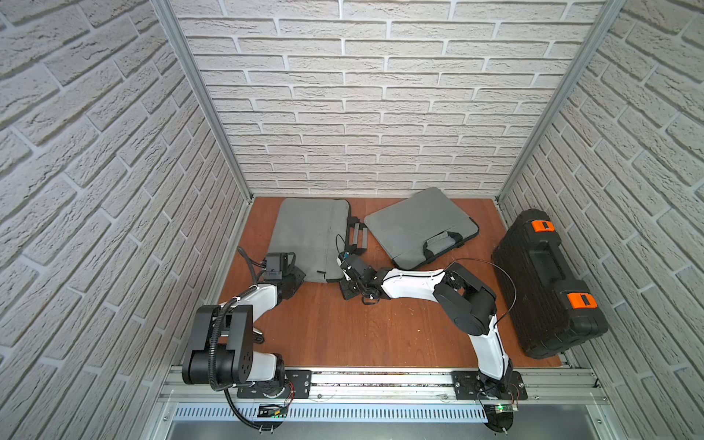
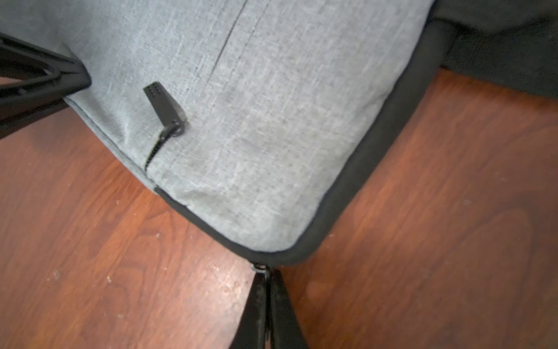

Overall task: Open the zippered laptop bag and take out the laptop
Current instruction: Unzip the zipper on the zippered laptop bag.

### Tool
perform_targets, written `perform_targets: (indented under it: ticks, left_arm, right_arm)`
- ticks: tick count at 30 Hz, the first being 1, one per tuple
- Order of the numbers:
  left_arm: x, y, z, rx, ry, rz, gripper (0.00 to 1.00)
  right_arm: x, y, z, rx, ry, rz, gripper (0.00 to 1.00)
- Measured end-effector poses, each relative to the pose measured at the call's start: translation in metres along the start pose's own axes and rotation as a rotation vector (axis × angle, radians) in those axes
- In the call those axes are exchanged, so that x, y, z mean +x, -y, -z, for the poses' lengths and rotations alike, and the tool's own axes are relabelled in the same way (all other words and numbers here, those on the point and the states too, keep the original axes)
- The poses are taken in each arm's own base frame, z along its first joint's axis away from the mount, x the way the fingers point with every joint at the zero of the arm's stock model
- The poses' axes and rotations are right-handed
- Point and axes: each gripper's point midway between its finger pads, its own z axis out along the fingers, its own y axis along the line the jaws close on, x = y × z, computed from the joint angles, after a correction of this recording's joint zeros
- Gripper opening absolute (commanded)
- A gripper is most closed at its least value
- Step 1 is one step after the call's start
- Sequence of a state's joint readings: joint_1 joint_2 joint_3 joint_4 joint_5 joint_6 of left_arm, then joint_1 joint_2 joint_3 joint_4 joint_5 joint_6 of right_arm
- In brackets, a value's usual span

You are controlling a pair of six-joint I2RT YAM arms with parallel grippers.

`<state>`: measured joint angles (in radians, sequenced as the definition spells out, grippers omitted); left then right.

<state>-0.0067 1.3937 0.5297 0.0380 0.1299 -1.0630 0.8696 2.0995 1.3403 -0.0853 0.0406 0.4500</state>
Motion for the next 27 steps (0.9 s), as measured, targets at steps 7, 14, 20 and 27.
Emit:
perform_targets:
  ticks: [7, 14, 20, 27]
  left_arm:
    - [-0.006, -0.003, 0.004, 0.011, -0.004, 0.003, 0.0]
    - [-0.008, -0.005, 0.005, 0.019, -0.013, -0.012, 0.06]
    - [-0.014, -0.011, 0.003, 0.005, -0.016, -0.002, 0.22]
    - [-0.033, -0.014, 0.006, -0.009, 0.032, 0.021, 0.78]
  right_arm:
    - [-0.006, 0.016, 0.001, -0.011, -0.009, 0.026, 0.06]
    - [-0.009, 0.014, 0.004, -0.046, -0.037, 0.068, 0.06]
    - [-0.008, 0.01, 0.004, -0.085, -0.047, 0.068, 0.06]
    - [-0.007, 0.017, 0.0, -0.09, -0.058, 0.036, 0.06]
